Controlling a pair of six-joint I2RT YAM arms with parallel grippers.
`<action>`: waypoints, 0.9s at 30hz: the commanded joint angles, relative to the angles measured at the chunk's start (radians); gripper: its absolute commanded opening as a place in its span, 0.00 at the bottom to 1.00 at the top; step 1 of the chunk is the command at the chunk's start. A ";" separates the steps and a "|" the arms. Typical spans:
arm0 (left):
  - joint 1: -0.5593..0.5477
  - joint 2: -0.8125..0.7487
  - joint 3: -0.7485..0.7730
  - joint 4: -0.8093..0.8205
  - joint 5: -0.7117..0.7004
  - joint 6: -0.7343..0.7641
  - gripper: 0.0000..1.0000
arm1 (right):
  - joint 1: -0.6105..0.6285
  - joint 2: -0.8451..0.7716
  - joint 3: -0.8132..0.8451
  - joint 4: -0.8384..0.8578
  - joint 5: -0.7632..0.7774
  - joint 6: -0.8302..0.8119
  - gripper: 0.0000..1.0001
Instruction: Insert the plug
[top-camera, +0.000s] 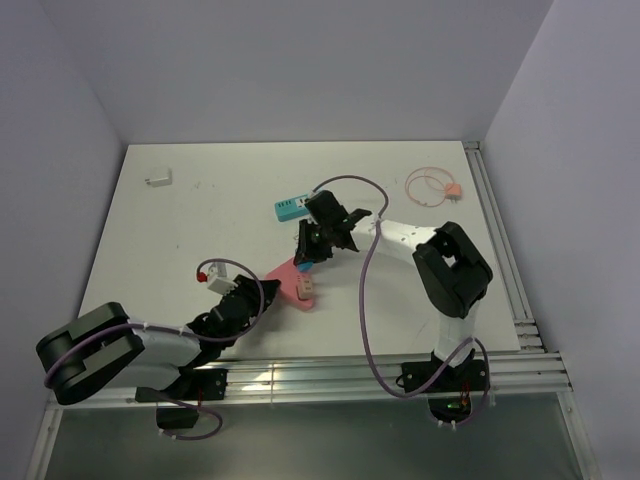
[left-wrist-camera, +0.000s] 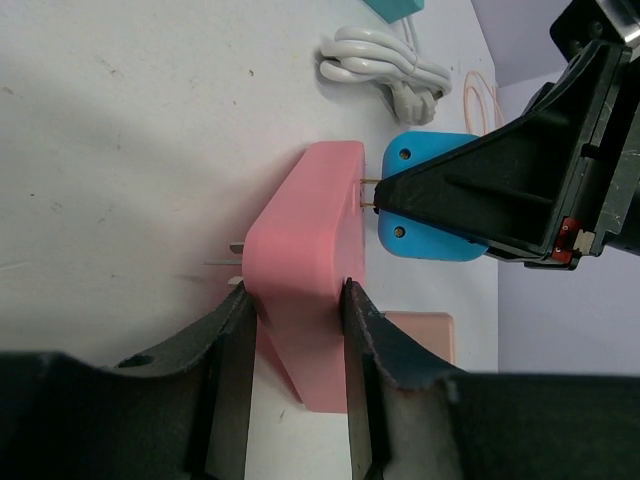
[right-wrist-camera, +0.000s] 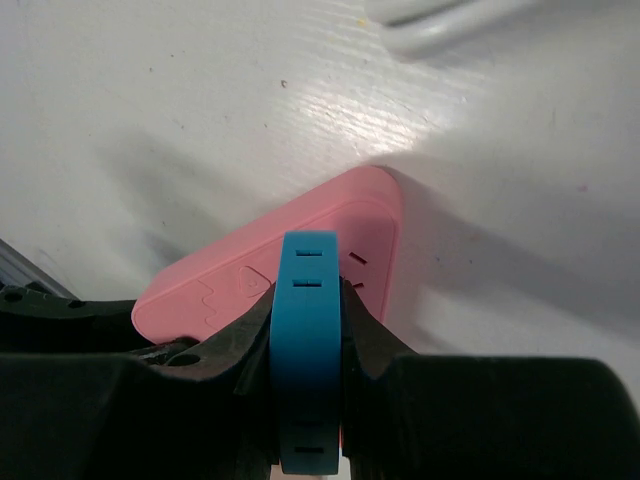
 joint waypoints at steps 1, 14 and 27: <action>-0.011 0.036 -0.071 -0.049 0.202 0.074 0.00 | 0.027 0.155 0.023 -0.132 -0.034 -0.136 0.00; 0.019 0.139 -0.057 -0.025 0.293 0.052 0.00 | 0.045 0.284 0.144 -0.318 0.044 -0.274 0.00; 0.030 0.145 -0.025 -0.074 0.307 0.066 0.00 | 0.076 0.358 0.215 -0.344 0.112 -0.242 0.00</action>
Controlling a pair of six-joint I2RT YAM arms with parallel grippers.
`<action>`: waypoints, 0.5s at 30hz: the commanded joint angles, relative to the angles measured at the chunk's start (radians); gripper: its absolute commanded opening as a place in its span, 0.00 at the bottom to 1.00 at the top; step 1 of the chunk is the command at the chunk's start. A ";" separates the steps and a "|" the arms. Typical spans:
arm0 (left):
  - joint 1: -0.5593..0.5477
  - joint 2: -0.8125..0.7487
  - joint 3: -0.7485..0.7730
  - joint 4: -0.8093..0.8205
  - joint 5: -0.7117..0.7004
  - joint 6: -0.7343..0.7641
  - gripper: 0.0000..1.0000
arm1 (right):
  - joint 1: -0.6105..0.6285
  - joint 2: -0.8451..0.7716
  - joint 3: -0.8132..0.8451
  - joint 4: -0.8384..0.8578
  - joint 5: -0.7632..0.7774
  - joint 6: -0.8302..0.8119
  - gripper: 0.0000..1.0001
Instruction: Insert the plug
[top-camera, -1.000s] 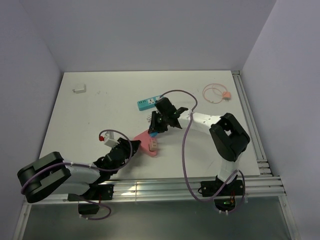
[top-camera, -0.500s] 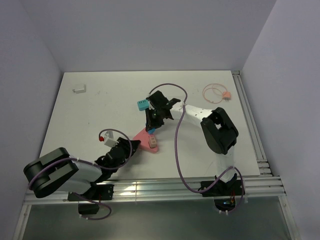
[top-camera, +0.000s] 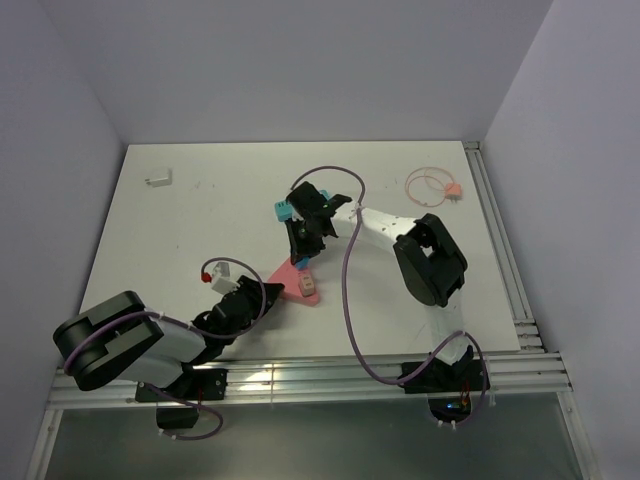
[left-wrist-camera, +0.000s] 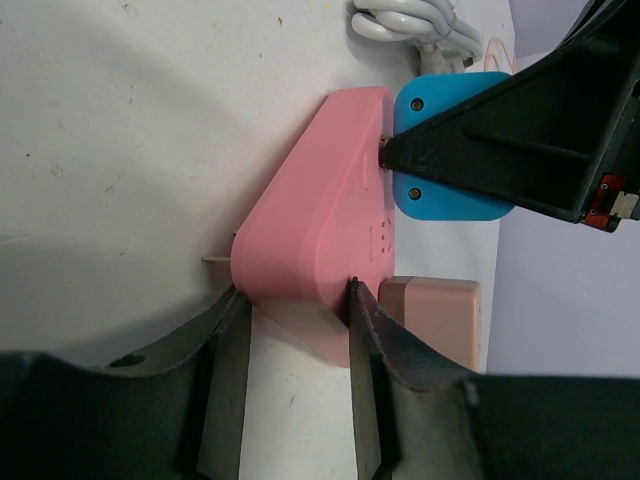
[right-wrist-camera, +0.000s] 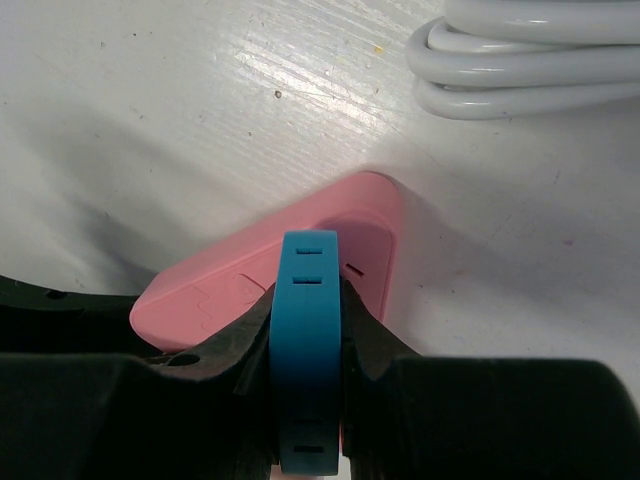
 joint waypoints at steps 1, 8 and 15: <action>-0.019 0.024 -0.020 -0.159 0.184 0.143 0.00 | 0.049 0.140 -0.084 -0.054 0.068 -0.007 0.00; 0.007 0.063 -0.008 -0.144 0.221 0.159 0.00 | 0.049 -0.013 -0.107 0.007 0.055 0.045 0.15; 0.012 0.104 -0.002 -0.109 0.244 0.167 0.00 | 0.049 -0.044 -0.104 0.001 0.058 0.042 0.39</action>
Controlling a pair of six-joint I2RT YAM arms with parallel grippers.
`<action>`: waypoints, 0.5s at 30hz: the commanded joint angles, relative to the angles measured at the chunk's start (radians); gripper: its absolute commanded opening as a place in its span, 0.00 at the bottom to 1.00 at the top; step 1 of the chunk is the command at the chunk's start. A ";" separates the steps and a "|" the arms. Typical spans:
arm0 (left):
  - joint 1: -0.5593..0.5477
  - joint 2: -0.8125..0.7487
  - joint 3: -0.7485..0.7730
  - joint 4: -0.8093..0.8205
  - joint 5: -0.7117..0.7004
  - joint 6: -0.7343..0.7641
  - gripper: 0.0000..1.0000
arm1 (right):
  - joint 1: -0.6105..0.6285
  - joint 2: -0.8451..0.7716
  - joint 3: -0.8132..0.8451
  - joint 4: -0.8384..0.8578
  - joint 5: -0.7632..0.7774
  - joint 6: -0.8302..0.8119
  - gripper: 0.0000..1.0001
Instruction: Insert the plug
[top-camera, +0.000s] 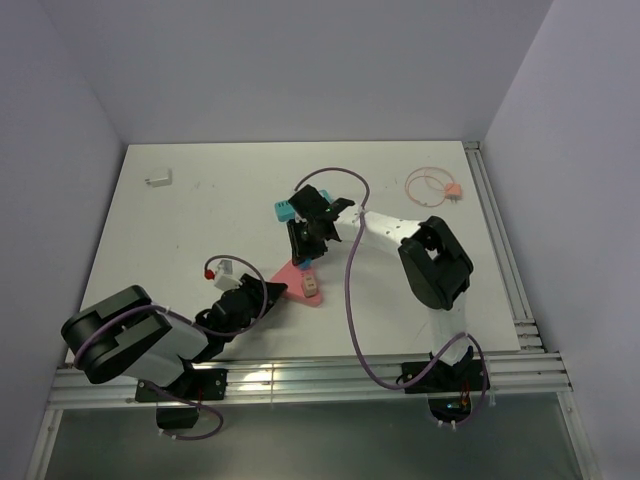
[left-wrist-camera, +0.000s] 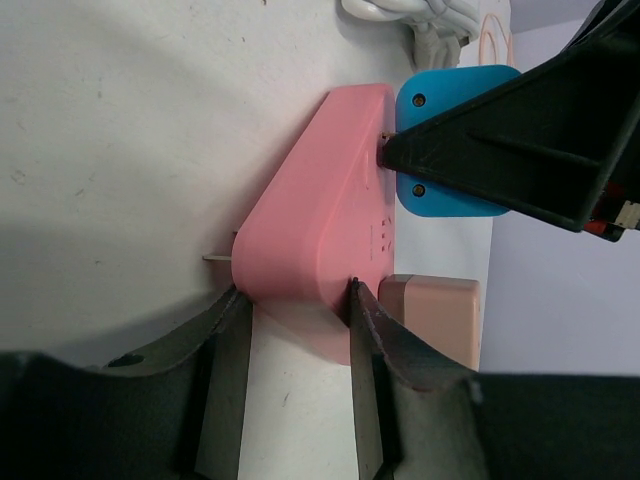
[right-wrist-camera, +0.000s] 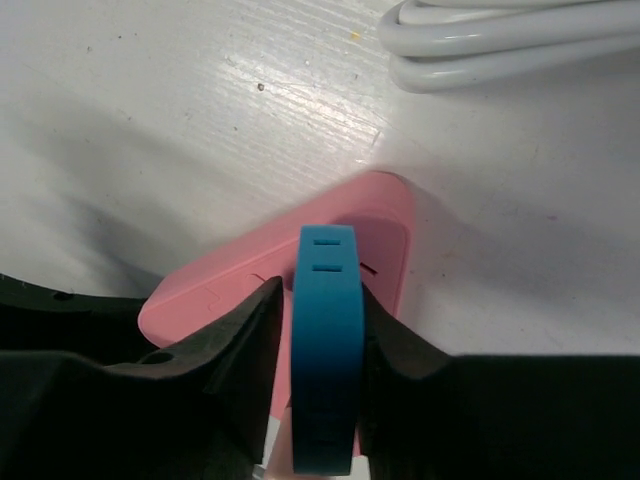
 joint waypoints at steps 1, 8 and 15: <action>-0.022 0.061 -0.008 -0.150 0.165 0.151 0.00 | 0.039 0.024 -0.054 -0.034 0.004 0.000 0.43; -0.022 0.093 -0.003 -0.118 0.188 0.154 0.00 | 0.036 -0.020 -0.059 -0.040 0.023 0.003 0.59; -0.022 0.096 -0.006 -0.114 0.190 0.153 0.00 | 0.013 -0.072 -0.077 -0.060 0.068 0.000 0.55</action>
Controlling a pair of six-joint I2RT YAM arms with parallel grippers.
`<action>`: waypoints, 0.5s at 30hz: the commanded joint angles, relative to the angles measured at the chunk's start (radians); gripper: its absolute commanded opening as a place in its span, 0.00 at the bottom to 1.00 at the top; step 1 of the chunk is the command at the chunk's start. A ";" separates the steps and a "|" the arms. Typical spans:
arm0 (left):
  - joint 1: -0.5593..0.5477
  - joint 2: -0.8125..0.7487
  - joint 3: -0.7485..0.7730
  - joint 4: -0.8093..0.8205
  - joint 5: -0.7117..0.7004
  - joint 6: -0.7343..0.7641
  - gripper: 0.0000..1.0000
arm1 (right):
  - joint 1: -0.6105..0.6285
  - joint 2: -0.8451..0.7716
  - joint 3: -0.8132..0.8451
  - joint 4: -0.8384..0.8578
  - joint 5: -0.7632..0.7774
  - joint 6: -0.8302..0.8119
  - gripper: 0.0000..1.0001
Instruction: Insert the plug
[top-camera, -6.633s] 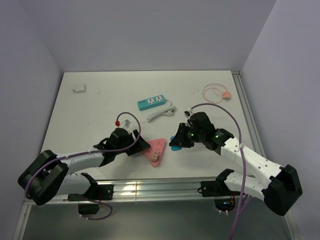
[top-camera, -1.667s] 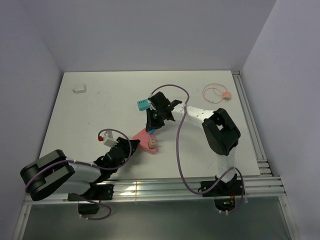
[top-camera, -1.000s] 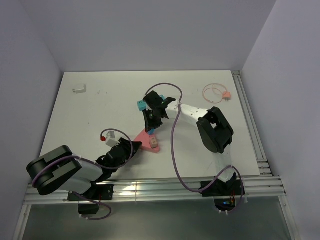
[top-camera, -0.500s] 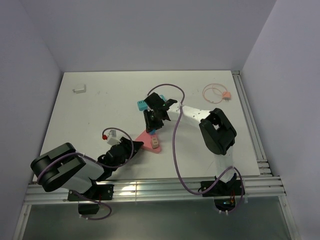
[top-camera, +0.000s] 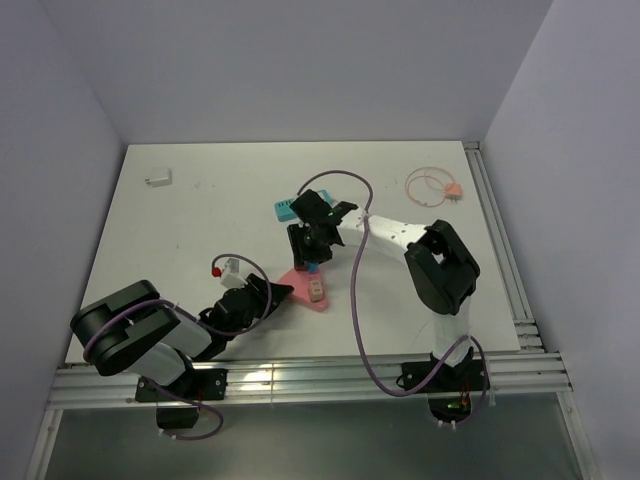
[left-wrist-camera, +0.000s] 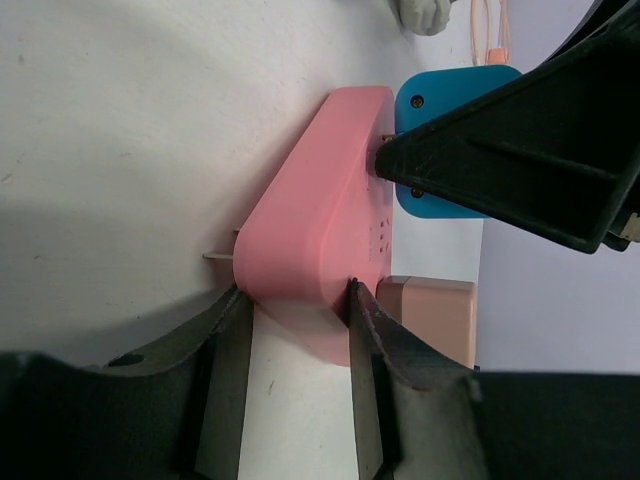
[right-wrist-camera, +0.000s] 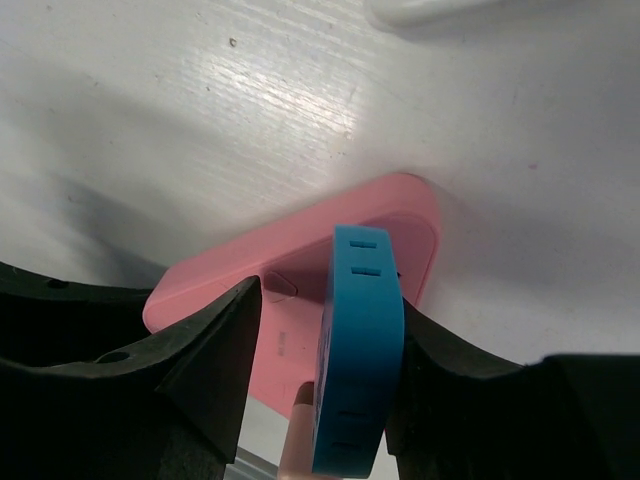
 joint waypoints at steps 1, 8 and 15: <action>-0.023 0.033 -0.022 -0.177 0.113 0.135 0.00 | -0.015 -0.031 -0.043 -0.032 0.035 -0.003 0.54; -0.023 0.045 -0.022 -0.171 0.120 0.134 0.00 | -0.056 -0.087 -0.066 -0.030 0.021 -0.018 0.50; -0.023 0.053 -0.019 -0.166 0.124 0.132 0.00 | -0.066 -0.100 -0.072 -0.039 0.014 -0.011 0.48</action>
